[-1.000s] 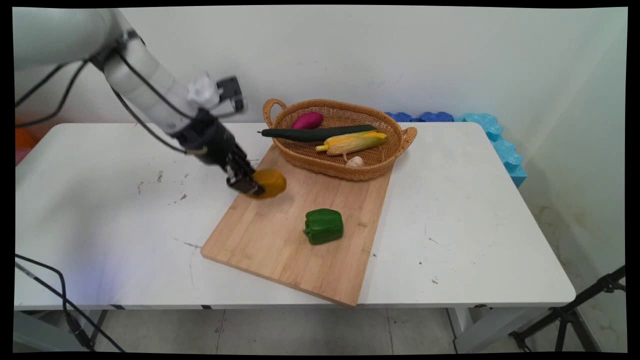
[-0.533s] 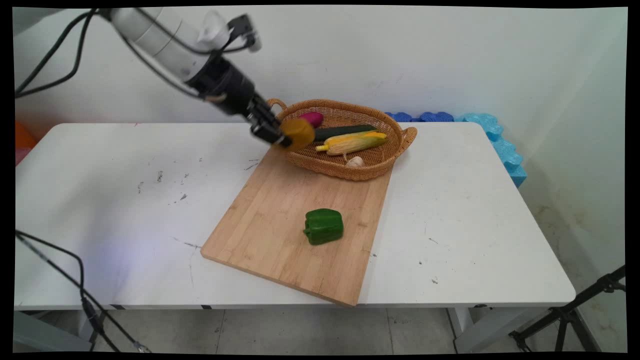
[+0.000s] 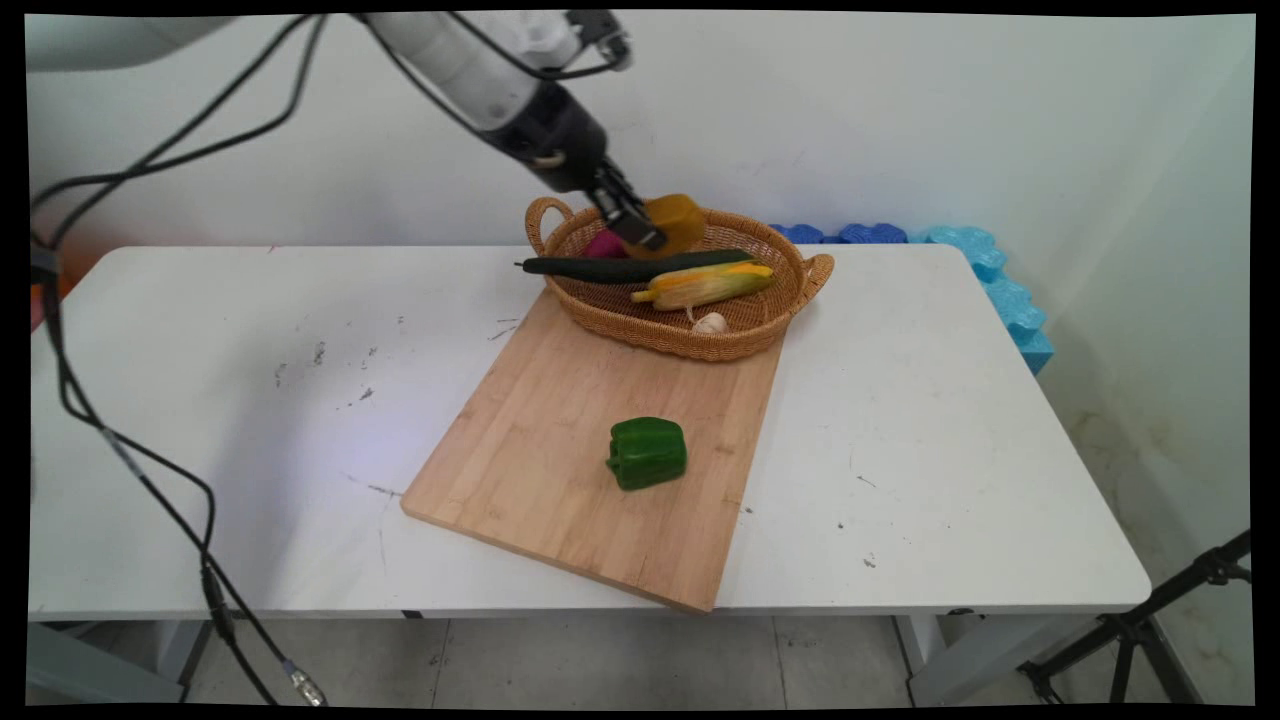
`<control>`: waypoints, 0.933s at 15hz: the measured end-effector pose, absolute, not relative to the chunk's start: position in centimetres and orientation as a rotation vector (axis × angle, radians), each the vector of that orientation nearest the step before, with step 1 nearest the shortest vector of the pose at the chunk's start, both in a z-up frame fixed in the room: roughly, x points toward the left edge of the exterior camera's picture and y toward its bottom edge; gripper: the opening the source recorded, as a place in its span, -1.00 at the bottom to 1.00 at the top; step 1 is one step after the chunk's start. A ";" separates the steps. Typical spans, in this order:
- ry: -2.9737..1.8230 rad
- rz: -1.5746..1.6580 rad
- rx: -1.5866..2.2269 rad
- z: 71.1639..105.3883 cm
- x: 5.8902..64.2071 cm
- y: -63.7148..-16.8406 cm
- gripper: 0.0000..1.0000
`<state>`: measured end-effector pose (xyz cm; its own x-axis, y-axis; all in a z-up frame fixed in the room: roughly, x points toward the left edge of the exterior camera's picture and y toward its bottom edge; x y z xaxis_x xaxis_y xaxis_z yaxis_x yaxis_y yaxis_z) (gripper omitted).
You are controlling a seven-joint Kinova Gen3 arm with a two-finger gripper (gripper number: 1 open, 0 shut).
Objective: Place the picked object in the vegetable basket
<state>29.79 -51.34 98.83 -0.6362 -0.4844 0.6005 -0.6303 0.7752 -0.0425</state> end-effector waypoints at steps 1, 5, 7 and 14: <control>-2.391 0.336 0.830 98.5 29.1 -52.0 -1.00; -2.405 0.337 0.840 96.0 25.4 -55.0 -1.00; -2.414 0.340 0.839 94.4 23.5 -56.3 -1.00; -2.435 0.343 0.873 90.1 19.3 -59.3 -1.00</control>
<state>19.29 -59.29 90.15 -0.6531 -0.5146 0.5555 -0.6482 0.7592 -0.0588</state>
